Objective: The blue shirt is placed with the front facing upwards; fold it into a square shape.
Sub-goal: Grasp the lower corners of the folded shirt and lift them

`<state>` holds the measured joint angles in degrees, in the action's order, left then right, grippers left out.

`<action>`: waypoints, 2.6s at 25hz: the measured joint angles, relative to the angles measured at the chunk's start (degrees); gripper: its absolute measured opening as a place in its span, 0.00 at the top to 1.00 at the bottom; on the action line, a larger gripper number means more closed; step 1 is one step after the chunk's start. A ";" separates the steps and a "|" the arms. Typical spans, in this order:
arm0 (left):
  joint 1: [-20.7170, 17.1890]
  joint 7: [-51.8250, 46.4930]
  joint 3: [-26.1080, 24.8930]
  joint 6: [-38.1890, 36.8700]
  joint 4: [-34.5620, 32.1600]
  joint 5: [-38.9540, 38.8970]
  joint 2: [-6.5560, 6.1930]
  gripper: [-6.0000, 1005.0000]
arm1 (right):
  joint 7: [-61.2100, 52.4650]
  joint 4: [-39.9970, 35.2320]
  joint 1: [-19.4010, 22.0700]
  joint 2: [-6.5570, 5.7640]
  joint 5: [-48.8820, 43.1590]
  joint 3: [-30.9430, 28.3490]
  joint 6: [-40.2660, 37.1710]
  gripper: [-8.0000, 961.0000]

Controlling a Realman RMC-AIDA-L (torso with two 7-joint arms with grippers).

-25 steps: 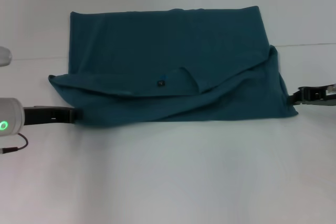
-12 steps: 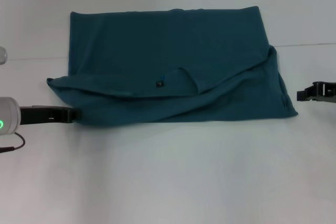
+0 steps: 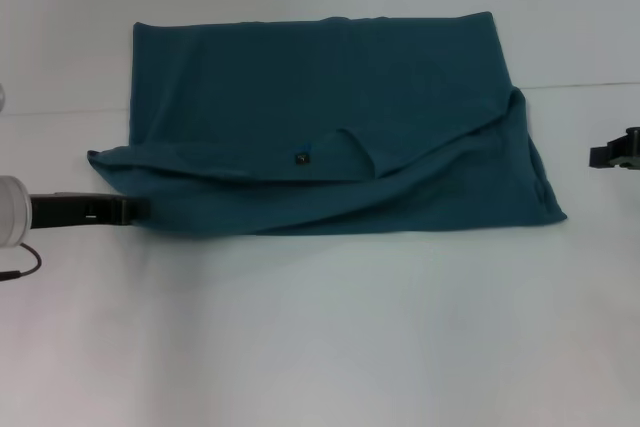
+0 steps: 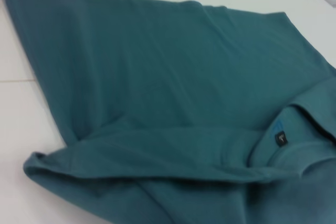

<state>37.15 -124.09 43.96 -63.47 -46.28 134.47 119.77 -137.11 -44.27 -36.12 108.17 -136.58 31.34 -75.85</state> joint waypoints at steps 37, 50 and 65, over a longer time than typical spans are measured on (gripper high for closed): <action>0.43 0.13 0.00 -0.43 0.40 0.01 0.05 0.99 | -6.21 12.41 -6.92 5.22 -8.09 9.35 24.65 0.29; 0.20 0.27 -0.27 -0.30 0.40 0.01 0.11 0.99 | -5.34 17.81 -9.05 5.46 -8.41 10.05 29.33 0.50; 0.42 0.03 -0.35 -0.60 -0.06 0.01 -0.13 0.99 | -4.22 9.18 -4.82 5.13 -5.52 9.26 21.17 0.93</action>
<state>37.57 -124.07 43.60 -64.07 -46.33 134.47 119.65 -141.33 -35.08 -40.94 113.30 -142.09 40.60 -54.67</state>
